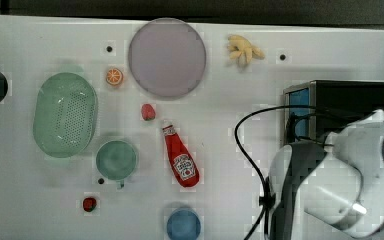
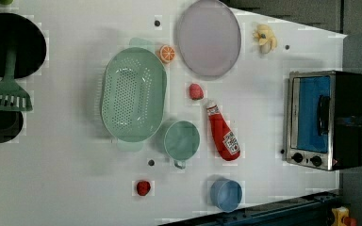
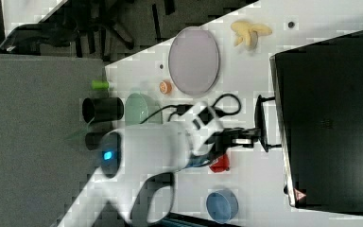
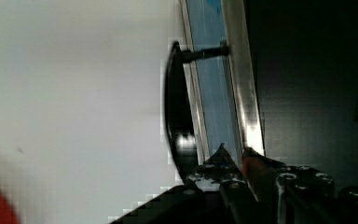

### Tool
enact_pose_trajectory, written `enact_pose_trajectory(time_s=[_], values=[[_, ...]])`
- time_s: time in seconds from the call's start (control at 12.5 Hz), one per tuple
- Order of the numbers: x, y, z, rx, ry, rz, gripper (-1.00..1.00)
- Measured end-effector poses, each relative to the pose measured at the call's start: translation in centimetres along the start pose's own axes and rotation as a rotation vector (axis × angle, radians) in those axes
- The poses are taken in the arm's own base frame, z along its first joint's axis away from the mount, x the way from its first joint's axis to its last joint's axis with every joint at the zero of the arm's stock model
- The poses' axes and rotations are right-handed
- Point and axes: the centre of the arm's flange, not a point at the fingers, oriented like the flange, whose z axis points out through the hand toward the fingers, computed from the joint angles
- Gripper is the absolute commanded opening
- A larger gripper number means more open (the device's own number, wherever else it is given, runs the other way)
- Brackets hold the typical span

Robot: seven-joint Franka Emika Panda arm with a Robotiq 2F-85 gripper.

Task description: Flap open oven.

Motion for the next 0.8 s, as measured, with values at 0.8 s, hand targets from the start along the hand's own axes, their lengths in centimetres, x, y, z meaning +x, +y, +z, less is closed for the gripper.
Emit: enact_pose_trajectory(time_s=[0.8], values=[[-0.3,-1.2,6.1,-0.034,0.019,-0.040,-0.65]])
